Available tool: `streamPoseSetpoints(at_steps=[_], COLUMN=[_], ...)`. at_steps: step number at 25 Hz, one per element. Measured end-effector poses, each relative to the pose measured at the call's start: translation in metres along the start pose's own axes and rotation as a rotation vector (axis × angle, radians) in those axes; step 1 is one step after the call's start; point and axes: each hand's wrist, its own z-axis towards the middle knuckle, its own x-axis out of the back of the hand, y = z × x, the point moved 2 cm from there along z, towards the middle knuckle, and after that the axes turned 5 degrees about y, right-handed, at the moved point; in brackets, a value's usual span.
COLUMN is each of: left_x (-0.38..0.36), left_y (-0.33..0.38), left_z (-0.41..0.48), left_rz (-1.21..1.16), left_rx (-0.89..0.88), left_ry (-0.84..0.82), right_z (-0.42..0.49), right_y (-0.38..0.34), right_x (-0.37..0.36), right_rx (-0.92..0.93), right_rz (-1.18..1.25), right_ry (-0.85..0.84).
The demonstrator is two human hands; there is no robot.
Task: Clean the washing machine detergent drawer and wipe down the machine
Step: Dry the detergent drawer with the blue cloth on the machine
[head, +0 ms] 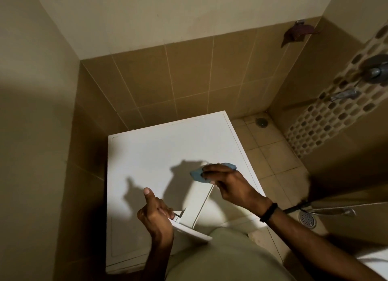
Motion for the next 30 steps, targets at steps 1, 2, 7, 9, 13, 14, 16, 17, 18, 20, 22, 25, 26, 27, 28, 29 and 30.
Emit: streamPoseSetpoints(at_steps=[1,2,7,9,13,14,16,17,18,20,22,25,26,27,28,29,30], left_x=[0.001,0.004,0.000,-0.001,0.003,0.003,0.001,-0.002,-0.006,-0.012,-0.016,-0.016,-0.013,-0.010,-0.008,-0.007,-0.008], left_y=[-0.002,-0.003,-0.005,-0.006,-0.006,-0.005,-0.004,-0.002,-0.001,0.003,0.007,0.010,0.013,0.017,0.019,0.021,0.022], left_z=[0.000,0.001,0.002,0.003,0.013,0.015,0.016,0.016,0.015,0.014,0.018,0.025,0.024,0.023,0.019,0.013,0.006], left_rz=[-0.004,-0.001,0.027,0.050,0.019,0.016,0.021,0.025,0.030,0.033,0.037,0.101,0.182,0.287,0.384,0.478,0.586], left_rx=[0.005,0.001,-0.025,-0.023,0.040,0.043,0.035,0.029,0.021,-0.002,-0.034,-0.126,-0.209,-0.315,-0.413,-0.485,-0.535], left_ry=[0.009,0.017,-0.011,0.000,0.064,0.073,0.055,0.034,0.014,-0.015,-0.021,-0.028,-0.025,-0.029,-0.062,-0.132,-0.229], right_z=[-0.003,-0.012,-0.019,0.006,-0.007,-0.018,-0.034,-0.034,-0.031,-0.021,-0.011,-0.002,0.000,0.002,0.003,0.005,0.007], right_y=[-0.013,-0.036,-0.038,0.004,-0.016,-0.032,-0.050,-0.050,-0.043,-0.022,0.001,0.017,0.017,0.013,0.008,0.004,0.002], right_x=[-0.006,-0.014,-0.010,0.000,-0.019,-0.026,-0.034,-0.035,-0.036,-0.036,-0.034,-0.034,-0.038,-0.044,-0.051,-0.056,-0.058], right_rx=[0.008,0.071,0.200,0.061,0.105,0.176,0.305,0.348,0.380,0.409,0.376,0.278,0.258,0.238,0.214,0.186,0.154], right_rz=[0.027,0.077,0.156,0.029,0.043,0.114,0.174,0.155,0.119,0.020,-0.074,-0.162,-0.175,-0.189,-0.201,-0.211,-0.222], right_ry=[-0.036,-0.120,-0.228,-0.067,-0.048,-0.095,-0.125,-0.115,-0.100,-0.066,0.004,0.129,0.175,0.225,0.261,0.284,0.297])
